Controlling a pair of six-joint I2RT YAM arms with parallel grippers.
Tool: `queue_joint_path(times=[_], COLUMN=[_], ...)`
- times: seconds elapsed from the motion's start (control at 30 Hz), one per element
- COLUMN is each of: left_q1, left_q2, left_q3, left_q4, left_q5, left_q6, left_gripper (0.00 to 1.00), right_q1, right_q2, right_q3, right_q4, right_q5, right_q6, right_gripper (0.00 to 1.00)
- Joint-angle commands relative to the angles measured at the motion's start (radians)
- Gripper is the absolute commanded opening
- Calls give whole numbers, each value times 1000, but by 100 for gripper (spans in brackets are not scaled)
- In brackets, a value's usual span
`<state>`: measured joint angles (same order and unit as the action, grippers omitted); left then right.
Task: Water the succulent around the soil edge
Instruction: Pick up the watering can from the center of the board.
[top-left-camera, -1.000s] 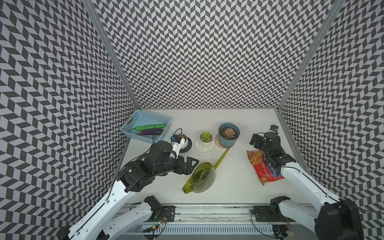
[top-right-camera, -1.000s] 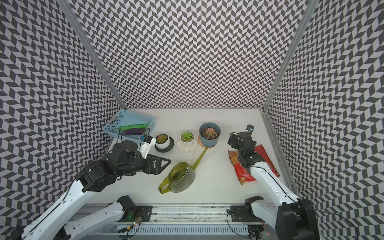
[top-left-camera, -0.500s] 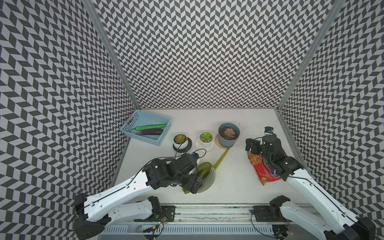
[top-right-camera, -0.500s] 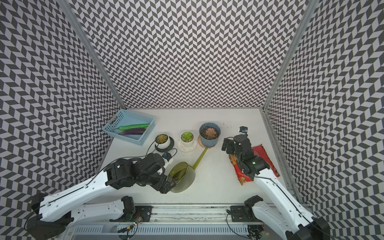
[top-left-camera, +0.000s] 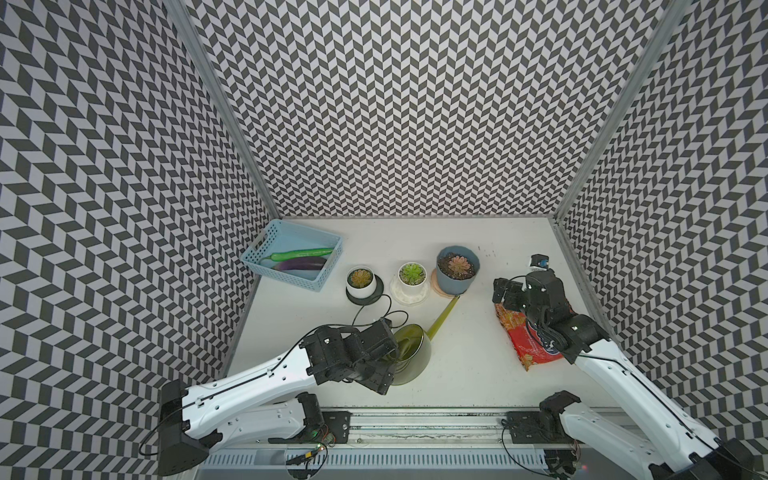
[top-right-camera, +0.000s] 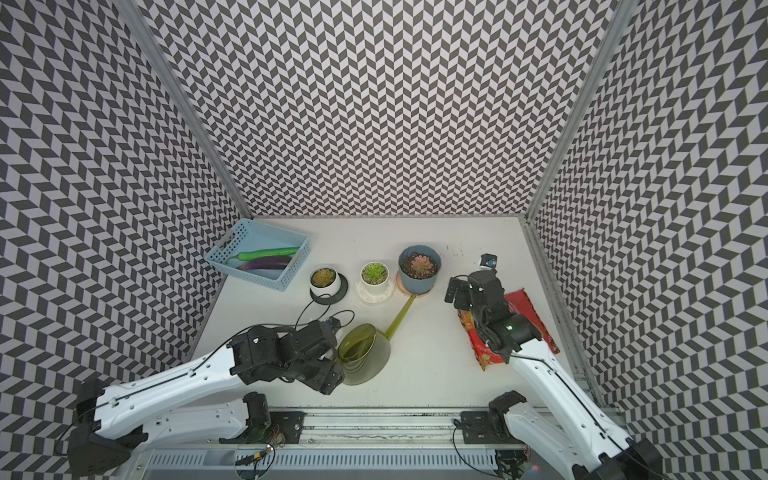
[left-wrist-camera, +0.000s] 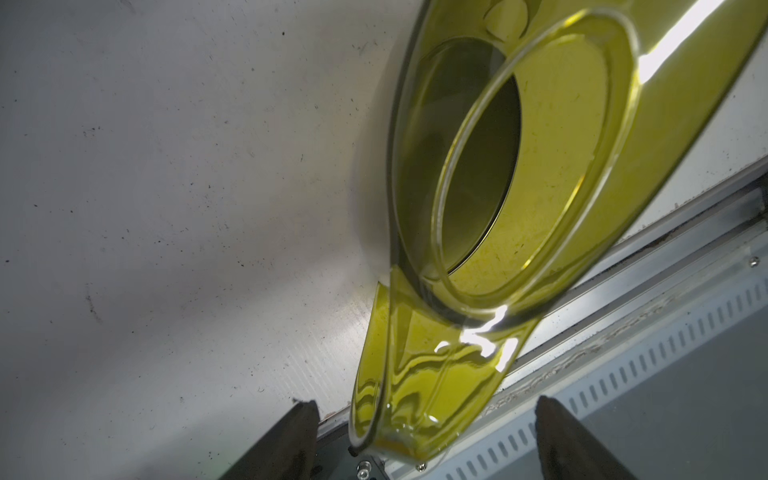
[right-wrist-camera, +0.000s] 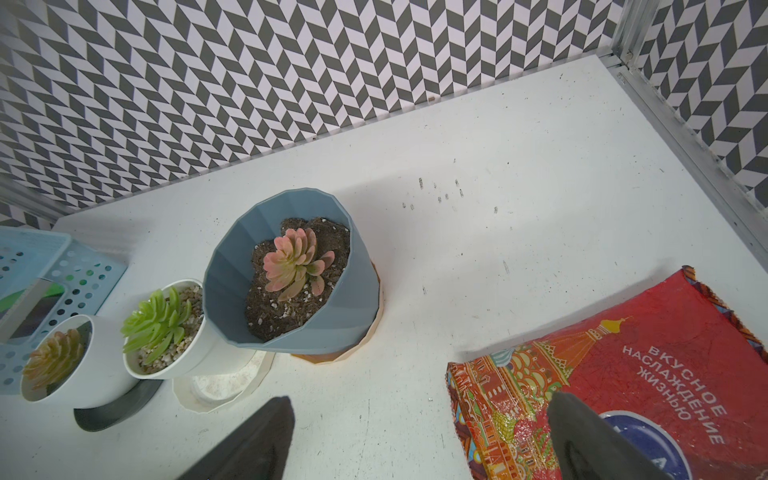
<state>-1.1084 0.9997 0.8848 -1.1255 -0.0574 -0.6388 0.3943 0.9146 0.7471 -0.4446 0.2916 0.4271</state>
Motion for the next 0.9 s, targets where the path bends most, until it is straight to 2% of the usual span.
queue_joint_path(times=[0.0,0.5,0.67,0.87], left_q1=[-4,-7,-16,-45], left_q2=[7,39,6,-33], left_q3=[-23,-72,-80,-136], left_q4=[71,271,304,258], left_q5=[-30,-42,-54,-1], left_q6=[-15,-8,-20,-79], left_gripper=[79,58,58,63], right_q1=[2,3,3,3], right_q2=[-24,-59,-66,-64], right_q3=[11,-9,-13,-18], right_q4=[26,58,58,61], right_q5=[28,48,52,52], right_q6=[-10,-19,-23,-20], right_gripper=[100,99,100,99])
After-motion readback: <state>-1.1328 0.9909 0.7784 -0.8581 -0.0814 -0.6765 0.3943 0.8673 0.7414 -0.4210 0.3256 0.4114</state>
